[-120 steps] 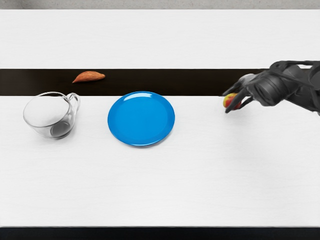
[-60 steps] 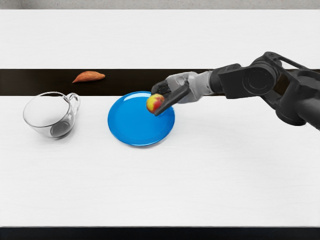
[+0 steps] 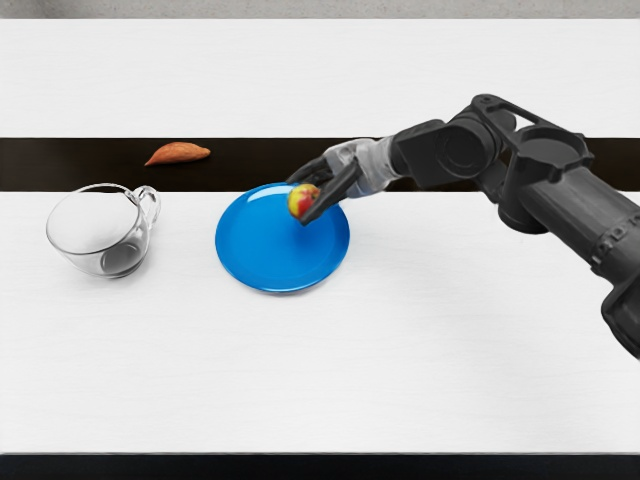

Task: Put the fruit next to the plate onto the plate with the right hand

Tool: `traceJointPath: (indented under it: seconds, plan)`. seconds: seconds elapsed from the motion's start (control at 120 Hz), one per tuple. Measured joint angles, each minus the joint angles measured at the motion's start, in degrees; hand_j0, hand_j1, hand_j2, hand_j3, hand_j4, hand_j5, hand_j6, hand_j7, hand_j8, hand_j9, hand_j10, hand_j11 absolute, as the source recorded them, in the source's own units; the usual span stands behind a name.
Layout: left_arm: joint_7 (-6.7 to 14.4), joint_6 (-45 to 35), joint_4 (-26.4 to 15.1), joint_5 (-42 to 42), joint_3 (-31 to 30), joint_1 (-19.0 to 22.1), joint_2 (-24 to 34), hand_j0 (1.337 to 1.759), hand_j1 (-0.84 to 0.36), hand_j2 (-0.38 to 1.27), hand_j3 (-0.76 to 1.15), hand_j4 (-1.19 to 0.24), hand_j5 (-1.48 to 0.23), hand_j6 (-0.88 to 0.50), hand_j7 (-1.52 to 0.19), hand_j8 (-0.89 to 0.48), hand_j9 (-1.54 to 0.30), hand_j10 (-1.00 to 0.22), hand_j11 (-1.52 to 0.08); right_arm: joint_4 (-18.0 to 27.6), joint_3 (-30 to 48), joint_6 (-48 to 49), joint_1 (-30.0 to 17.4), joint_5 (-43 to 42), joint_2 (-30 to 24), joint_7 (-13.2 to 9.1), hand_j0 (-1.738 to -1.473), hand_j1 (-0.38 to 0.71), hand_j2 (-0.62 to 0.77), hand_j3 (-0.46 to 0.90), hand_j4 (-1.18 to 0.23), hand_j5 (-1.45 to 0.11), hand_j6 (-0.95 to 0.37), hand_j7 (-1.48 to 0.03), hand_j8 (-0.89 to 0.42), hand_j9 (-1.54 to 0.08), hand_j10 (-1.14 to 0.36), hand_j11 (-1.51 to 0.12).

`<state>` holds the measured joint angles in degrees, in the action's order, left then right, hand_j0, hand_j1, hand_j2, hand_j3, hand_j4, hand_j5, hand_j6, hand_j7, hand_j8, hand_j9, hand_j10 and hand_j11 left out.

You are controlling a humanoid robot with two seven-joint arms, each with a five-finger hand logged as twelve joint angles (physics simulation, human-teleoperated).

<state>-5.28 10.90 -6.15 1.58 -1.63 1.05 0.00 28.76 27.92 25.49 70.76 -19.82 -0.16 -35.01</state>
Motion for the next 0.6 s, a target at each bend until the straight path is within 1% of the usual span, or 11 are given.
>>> traceJointPath:
  seconds: [0.058,0.1,0.15,0.183,0.2,0.267,0.333,0.383,0.433,0.525,0.6]
  plan:
    - [0.0,0.0,0.0,0.0,0.0,0.0,0.0,1.658,0.35,0.0,0.0,0.0,0.0,0.0,0.0,0.0,0.0,0.0,0.0,-0.25,-0.01,-0.09,0.06,-0.03,0.06,0.0,-1.657,-0.02,0.11,0.0,-0.43,-0.65,-0.21,-0.6,-0.16,-0.66,-0.32,-0.66]
    - [0.0,0.0,0.0,0.0,0.01,0.0,0.0,1.658,0.35,0.0,0.0,0.0,0.0,0.0,0.0,0.0,0.0,0.0,0.0,-0.36,-0.05,-0.08,0.03,-0.03,0.09,0.0,-1.657,-0.08,0.09,0.0,-0.35,-0.53,-0.17,-0.49,-0.13,-0.54,-0.16,-0.54]
    - [-0.01,0.0,0.0,0.0,0.0,0.0,0.0,1.658,0.35,0.0,0.0,0.0,0.0,0.0,0.0,0.0,0.0,0.0,0.0,-0.18,0.01,0.15,-0.02,0.11,0.11,0.0,-1.658,-0.14,0.07,0.0,-0.27,-0.42,-0.13,-0.38,-0.1,-0.42,-0.13,-0.42]
    - [-0.01,0.0,0.0,0.0,-0.01,0.0,0.0,1.658,0.35,0.0,0.0,0.0,0.0,0.0,0.0,0.0,0.0,0.0,0.0,0.78,0.25,1.11,-0.17,0.36,0.12,0.0,-1.658,-0.17,0.06,0.0,-0.23,-0.36,-0.11,-0.32,-0.09,-0.36,-0.11,-0.36]
    - [-0.01,0.0,0.0,0.0,-0.01,0.0,0.0,1.658,0.35,0.0,0.0,0.0,0.0,0.0,0.0,0.0,0.0,0.0,0.0,1.52,0.45,1.9,-0.33,0.88,0.02,0.01,-1.658,-0.18,0.06,0.0,-0.22,-0.33,-0.11,-0.3,-0.08,-0.33,-0.06,-0.33]
    - [0.0,0.0,0.0,0.0,-0.01,0.0,0.0,1.658,0.35,0.0,0.0,0.0,0.0,0.0,0.0,0.0,0.0,0.0,0.0,4.01,1.59,5.37,-1.74,4.79,-3.07,0.01,-1.658,-0.23,0.04,0.0,-0.16,-0.24,-0.08,-0.22,-0.06,-0.24,-0.04,-0.24]
    - [0.0,0.0,0.0,0.0,-0.03,0.0,0.0,1.658,0.35,0.0,0.0,0.0,0.0,0.0,0.0,0.0,0.0,0.0,0.0,6.55,3.97,7.33,-3.96,8.19,-9.27,0.01,-1.658,-0.26,0.03,0.0,-0.11,-0.17,-0.06,-0.16,-0.04,-0.17,-0.03,-0.17]
    - [0.0,0.0,0.0,0.0,-0.01,0.0,0.0,1.658,0.35,0.0,0.0,0.0,0.0,0.0,0.0,0.0,0.0,0.0,0.0,9.59,5.2,8.16,-6.07,10.93,-15.96,0.01,-1.658,-0.28,0.02,0.0,-0.09,-0.13,-0.04,-0.12,-0.03,-0.13,-0.02,-0.13]
    - [0.01,0.0,0.0,0.0,-0.01,0.0,0.0,1.658,0.35,0.0,0.0,0.0,0.0,0.0,0.0,0.0,0.0,0.0,0.0,11.62,5.97,8.68,-8.11,13.77,-23.17,0.01,-1.658,-0.3,0.02,0.0,-0.07,-0.1,-0.03,-0.1,-0.03,-0.1,-0.02,-0.11]
    - [0.0,0.0,0.0,0.0,0.0,0.0,0.0,1.658,0.35,0.0,0.0,0.0,0.0,0.0,0.0,0.0,0.0,0.0,0.0,13.54,6.75,9.18,-12.2,17.54,-34.99,0.01,-1.658,-0.32,0.01,0.0,-0.04,-0.07,-0.02,-0.06,-0.02,-0.07,-0.01,-0.07]
    - [-0.03,0.0,0.0,0.0,0.01,0.06,0.0,1.658,0.35,0.0,0.0,0.0,0.0,0.0,0.0,0.0,0.0,0.0,0.0,14.18,7.15,9.36,-15.17,18.86,-41.2,0.01,-1.658,-0.33,0.01,0.0,-0.03,-0.05,-0.01,-0.04,-0.01,-0.05,-0.01,-0.05]
